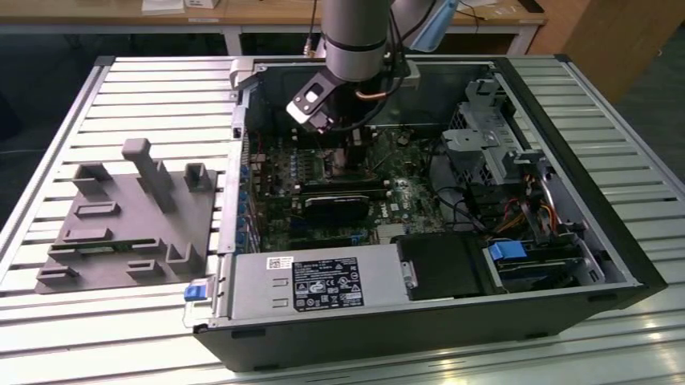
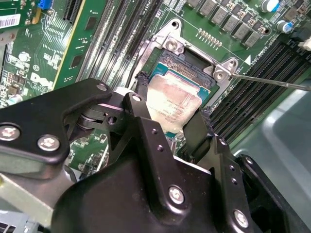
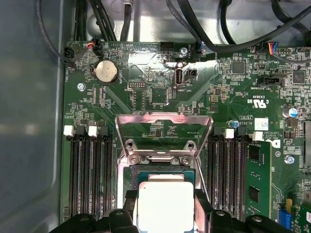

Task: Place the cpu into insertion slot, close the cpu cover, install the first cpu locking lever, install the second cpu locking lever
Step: 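Place the cpu into insertion slot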

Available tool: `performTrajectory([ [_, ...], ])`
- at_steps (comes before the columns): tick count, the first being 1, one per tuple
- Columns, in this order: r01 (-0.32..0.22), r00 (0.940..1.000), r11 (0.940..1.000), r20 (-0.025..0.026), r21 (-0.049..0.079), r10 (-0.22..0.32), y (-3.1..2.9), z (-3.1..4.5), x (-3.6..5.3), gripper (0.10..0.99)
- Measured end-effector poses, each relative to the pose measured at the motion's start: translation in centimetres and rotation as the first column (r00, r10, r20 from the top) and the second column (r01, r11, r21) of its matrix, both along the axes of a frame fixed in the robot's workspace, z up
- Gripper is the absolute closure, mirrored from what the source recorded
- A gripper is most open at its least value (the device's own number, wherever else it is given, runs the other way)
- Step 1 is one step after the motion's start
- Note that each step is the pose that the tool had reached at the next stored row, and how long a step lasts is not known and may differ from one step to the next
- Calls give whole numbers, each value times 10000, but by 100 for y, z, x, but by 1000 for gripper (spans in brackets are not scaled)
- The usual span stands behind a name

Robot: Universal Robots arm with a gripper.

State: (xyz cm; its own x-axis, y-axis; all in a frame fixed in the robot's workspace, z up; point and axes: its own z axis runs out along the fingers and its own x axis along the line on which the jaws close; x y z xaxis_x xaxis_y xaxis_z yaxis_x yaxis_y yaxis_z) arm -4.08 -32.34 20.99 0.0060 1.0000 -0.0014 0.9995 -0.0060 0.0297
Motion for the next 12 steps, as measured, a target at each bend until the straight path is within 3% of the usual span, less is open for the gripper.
performTrajectory([
  [12,203,9998,9998,0,0,-203,3,-81,-13,545],
])
